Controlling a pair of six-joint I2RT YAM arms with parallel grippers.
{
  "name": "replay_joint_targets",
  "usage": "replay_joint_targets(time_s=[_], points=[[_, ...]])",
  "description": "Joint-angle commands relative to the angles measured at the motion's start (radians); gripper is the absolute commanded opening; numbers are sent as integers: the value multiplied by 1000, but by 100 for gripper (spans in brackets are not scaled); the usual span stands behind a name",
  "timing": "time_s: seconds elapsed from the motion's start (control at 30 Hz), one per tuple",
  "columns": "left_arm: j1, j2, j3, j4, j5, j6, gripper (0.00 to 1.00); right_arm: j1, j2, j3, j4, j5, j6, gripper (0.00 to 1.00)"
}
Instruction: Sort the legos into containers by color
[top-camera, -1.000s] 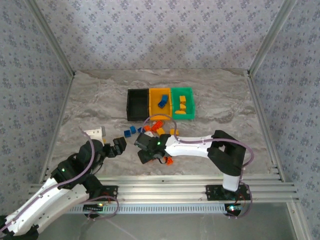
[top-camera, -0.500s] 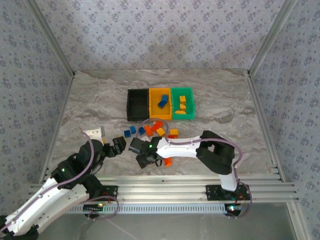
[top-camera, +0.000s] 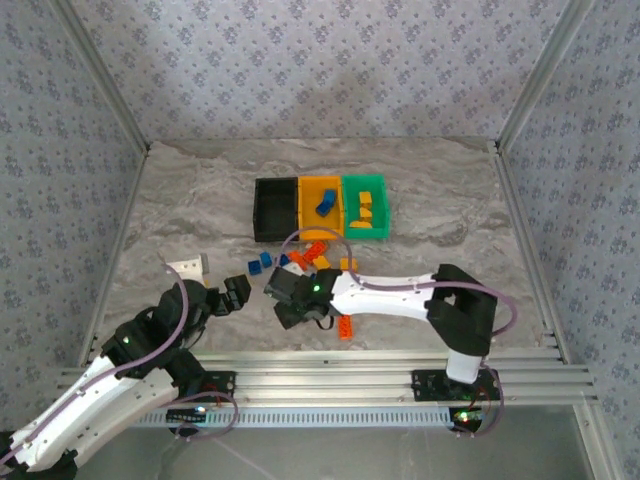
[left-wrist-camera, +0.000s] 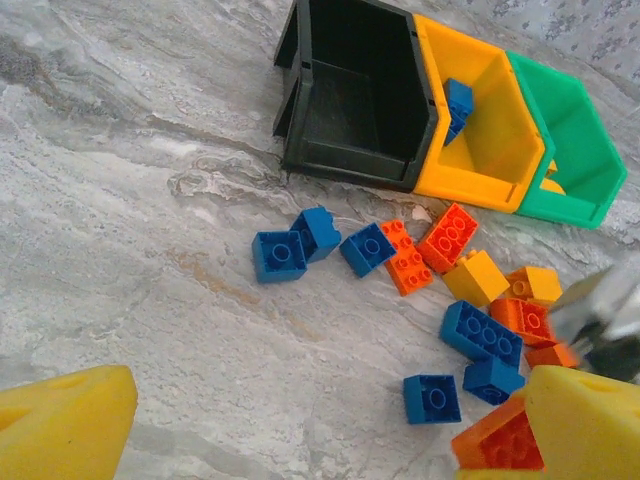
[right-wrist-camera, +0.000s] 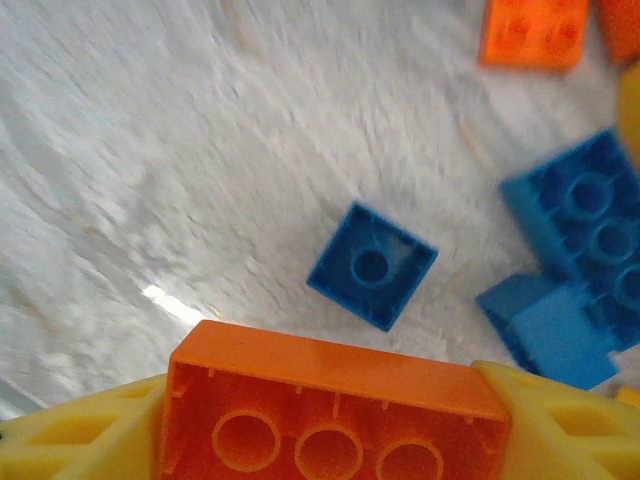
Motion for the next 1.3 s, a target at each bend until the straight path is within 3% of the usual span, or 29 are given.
replay_joint_targets(time_s=[0.0,0.3,0.47,0.6,0.8,1.0,1.07,1.27], points=[[7,-13,19,-24,-16,-20,99,-73,-12,133,-5,5,-102,70],[8,-16,9,-22,7,-36,99,-307,313,634,-18,-148,-181,70],[8,-5,-7,6,21,-31,100,-370,537,924,-93,-208,-169,69],[7,6,-11,9,21,-26,99,-403,629,1030,-115,-204,-135,69],[8,30,7,9,34,-5,99,-429,629,1036,-14,-221,-99,81],[8,71,42,1,59,8,100,-404,505,980,53,-199,-114,87],[8,90,57,-4,65,12,100,-394,419,884,92,-186,-104,86],[8,114,72,10,73,32,99,-353,53,366,265,-110,-42,86]])
